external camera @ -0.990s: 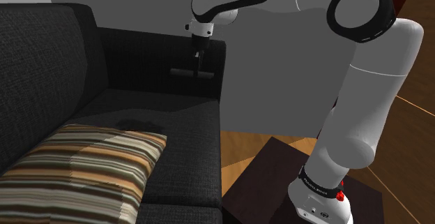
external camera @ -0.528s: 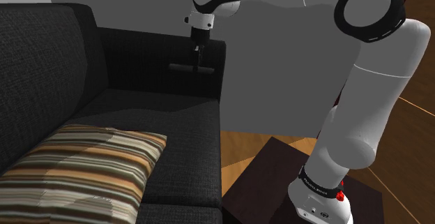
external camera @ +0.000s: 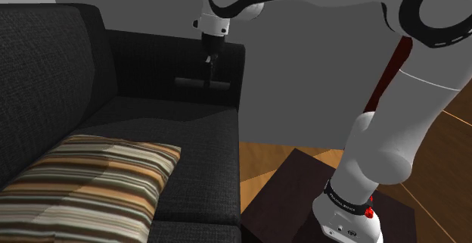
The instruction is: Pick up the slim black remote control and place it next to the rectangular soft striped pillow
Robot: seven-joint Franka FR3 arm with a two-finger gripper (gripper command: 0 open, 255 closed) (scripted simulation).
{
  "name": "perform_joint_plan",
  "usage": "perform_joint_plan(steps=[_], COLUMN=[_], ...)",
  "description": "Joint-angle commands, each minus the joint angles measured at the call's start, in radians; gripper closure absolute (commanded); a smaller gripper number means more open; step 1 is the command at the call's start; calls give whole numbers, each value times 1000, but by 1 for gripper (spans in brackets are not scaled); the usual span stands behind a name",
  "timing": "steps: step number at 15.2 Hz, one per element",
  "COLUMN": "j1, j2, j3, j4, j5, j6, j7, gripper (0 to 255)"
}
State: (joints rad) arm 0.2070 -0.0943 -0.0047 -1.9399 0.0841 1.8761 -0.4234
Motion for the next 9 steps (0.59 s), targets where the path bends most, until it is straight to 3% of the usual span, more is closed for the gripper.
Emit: perform_joint_plan(steps=[1,9], j1=[24,106], j2=[-27,-106], j3=[29,138], j4=[-28,-113], j5=[1,18], j6=[6,27], j7=[54,236], gripper=[255,255])
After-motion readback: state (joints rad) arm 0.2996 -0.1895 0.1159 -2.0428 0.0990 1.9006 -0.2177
